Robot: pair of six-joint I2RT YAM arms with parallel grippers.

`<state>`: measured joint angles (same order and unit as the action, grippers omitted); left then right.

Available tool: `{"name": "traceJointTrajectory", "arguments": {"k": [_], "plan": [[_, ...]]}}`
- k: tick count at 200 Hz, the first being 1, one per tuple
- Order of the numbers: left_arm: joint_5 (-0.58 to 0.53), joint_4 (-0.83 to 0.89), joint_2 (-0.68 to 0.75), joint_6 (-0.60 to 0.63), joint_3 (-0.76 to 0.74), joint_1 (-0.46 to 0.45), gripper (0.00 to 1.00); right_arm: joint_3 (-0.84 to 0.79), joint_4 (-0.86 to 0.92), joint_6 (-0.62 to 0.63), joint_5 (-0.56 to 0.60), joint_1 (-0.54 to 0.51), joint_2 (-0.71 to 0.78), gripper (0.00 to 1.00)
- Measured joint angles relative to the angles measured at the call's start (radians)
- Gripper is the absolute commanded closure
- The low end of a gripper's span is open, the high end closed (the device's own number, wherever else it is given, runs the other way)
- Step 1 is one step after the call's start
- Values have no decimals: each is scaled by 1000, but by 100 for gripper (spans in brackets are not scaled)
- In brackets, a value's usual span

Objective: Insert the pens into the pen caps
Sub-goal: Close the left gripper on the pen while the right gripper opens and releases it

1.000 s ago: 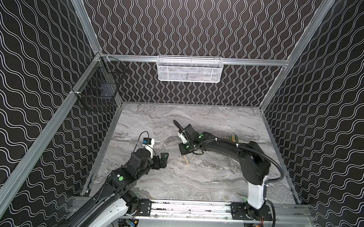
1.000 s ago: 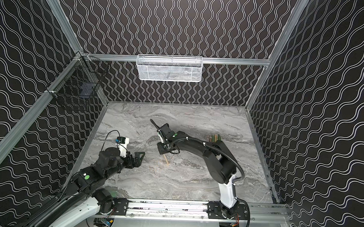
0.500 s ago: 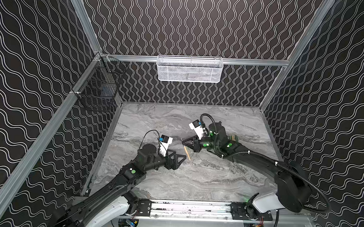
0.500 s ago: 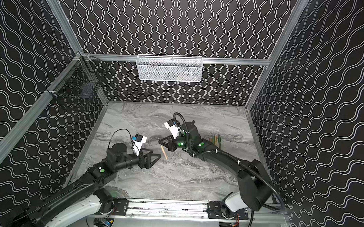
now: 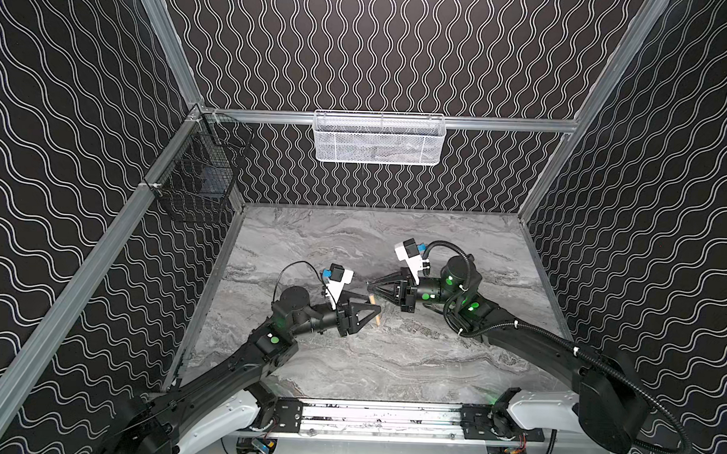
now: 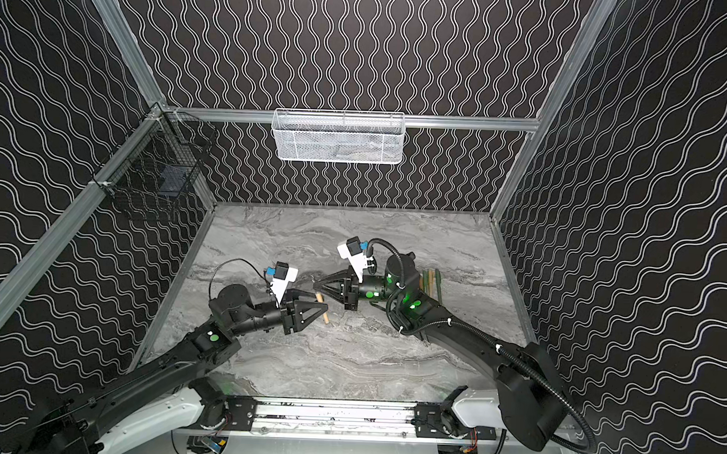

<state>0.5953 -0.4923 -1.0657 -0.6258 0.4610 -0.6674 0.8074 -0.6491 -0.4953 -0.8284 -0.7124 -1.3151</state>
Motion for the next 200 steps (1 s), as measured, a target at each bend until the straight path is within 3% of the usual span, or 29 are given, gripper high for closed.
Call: {"name": "traceJointTrajectory", "arguments": {"k": [33, 69, 94, 132, 176, 200], "plan": [[54, -92, -28, -27, -5, -7, 58, -9, -50, -36, -14, 0, 2, 95], [78, -135, -19, -30, -7, -11, 79, -16, -82, -65, -16, 0, 2, 95], [66, -113, 4, -29, -7, -11, 100, -19, -95, -69, -11, -2, 2, 95], [47, -31, 36, -15, 5, -13, 100, -27, -103, -75, -6, -2, 2, 93], [-34, 238, 95, 31, 113, -8, 100, -13, -48, -68, 45, 1, 1, 62], [-71, 459, 127, 100, 216, 8, 100, 20, 68, -30, 114, 3, -6, 56]]}}
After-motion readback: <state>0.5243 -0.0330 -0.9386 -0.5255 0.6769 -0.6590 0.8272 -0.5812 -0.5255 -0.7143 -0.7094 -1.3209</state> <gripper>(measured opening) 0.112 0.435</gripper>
